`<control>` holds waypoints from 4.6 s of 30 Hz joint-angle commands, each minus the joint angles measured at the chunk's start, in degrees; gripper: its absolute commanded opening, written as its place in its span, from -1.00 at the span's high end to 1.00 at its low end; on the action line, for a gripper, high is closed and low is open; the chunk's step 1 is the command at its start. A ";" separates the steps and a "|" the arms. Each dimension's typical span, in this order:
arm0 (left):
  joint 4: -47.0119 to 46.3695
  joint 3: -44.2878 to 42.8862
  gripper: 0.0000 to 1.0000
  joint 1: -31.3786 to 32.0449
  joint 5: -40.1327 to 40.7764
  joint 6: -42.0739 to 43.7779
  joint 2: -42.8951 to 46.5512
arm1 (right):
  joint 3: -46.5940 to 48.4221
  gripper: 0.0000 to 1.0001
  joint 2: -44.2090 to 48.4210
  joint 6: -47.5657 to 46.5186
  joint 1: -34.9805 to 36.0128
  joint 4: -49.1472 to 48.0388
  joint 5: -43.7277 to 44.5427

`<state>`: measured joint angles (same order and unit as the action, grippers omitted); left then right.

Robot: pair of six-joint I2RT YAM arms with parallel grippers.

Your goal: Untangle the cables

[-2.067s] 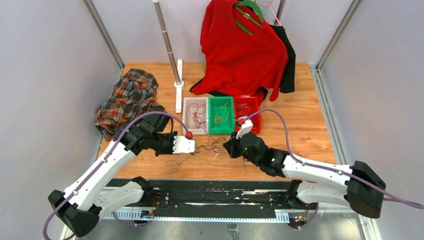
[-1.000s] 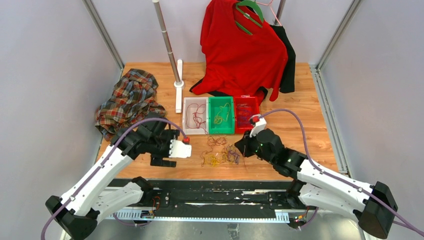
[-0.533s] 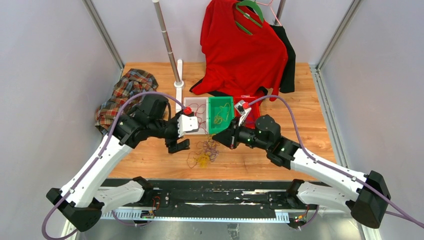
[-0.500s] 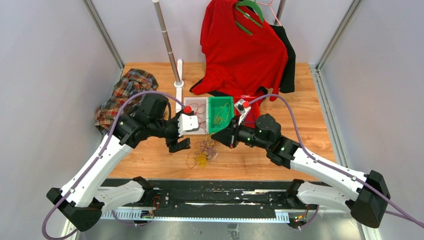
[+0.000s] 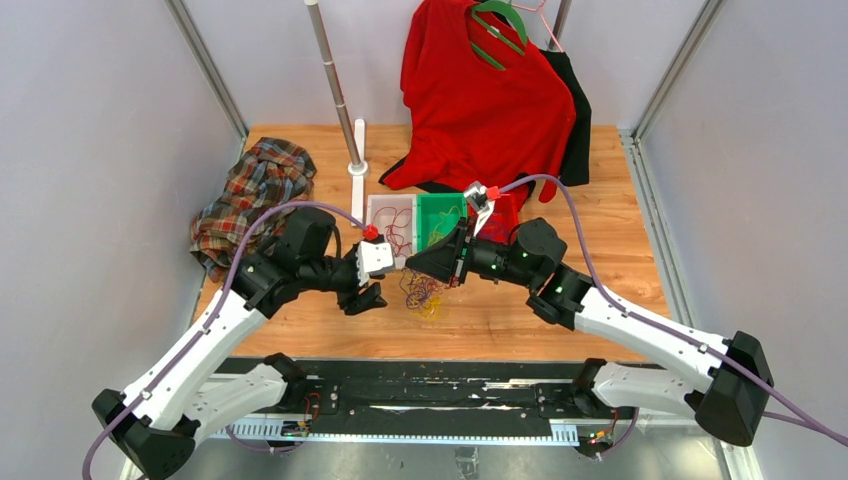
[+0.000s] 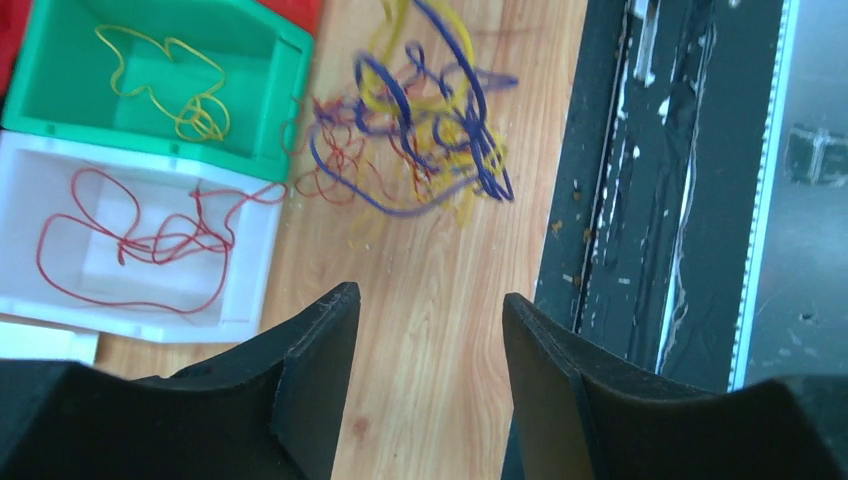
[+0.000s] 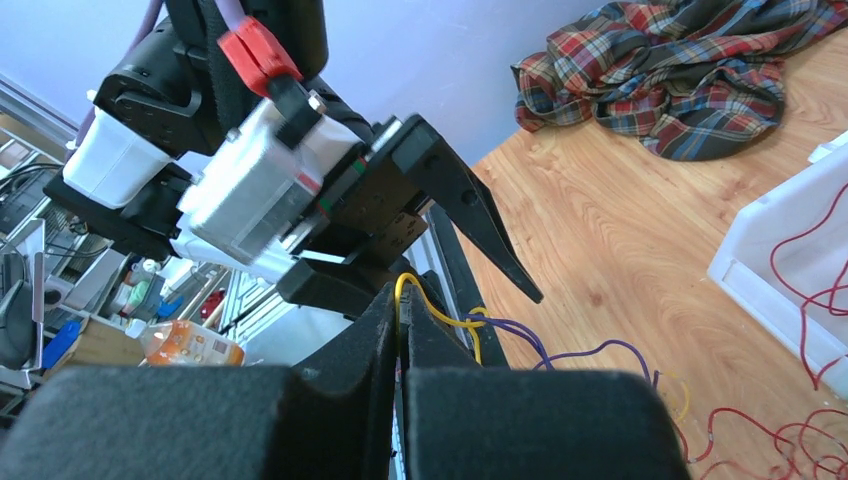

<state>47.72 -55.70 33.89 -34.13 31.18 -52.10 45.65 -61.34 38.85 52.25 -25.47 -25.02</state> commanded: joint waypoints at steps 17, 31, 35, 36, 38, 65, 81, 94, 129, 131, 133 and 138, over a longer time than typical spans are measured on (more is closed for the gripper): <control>-24.45 6.96 0.06 1.91 -1.01 -24.48 7.11 | 5.59 0.99 -3.59 0.26 4.41 -5.13 4.13; -18.66 6.40 0.99 1.88 6.85 -18.64 13.65 | 0.33 0.99 2.66 -6.16 4.30 2.35 16.00; -13.30 3.82 0.99 1.88 5.31 -14.02 14.92 | -0.81 0.99 4.87 -9.73 2.91 10.18 23.33; -10.78 2.94 0.99 1.88 4.76 -12.81 15.14 | -1.66 0.99 5.81 -10.24 2.12 11.41 24.88; -6.78 0.82 0.99 1.93 4.04 -9.96 15.45 | -3.61 0.99 6.97 -10.74 -0.45 14.18 27.36; -2.45 -11.91 0.99 1.93 10.07 -6.92 13.18 | -5.30 -0.16 13.37 -17.31 -2.12 17.42 19.35; 3.74 -12.51 0.99 1.88 12.16 -6.12 7.16 | 2.99 -0.28 -1.21 -28.88 14.03 -1.85 25.52; 6.38 -13.91 0.99 1.95 8.55 -4.64 6.78 | 5.99 -0.27 -12.78 -24.72 14.37 -11.52 32.77; 7.13 -33.50 0.99 1.89 -1.43 -6.30 -2.00 | 1.22 -0.14 -26.67 -14.34 14.46 -20.60 28.71; 7.16 -36.98 0.99 1.93 -2.04 -7.17 -3.59 | 0.46 -0.12 -27.40 -14.44 14.46 -20.50 29.77; 7.12 -40.71 0.99 1.94 -2.48 -8.06 -5.27 | -0.19 -0.10 -27.90 -14.29 14.46 -20.47 30.74; 7.03 -48.77 0.99 1.88 -2.89 -10.40 -9.11 | -1.55 0.00 -28.47 -14.41 14.44 -19.77 32.62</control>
<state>56.34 -98.85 35.44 -34.81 23.77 -58.98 45.67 -89.38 24.53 65.65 -45.78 4.54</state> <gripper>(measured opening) 0.018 0.522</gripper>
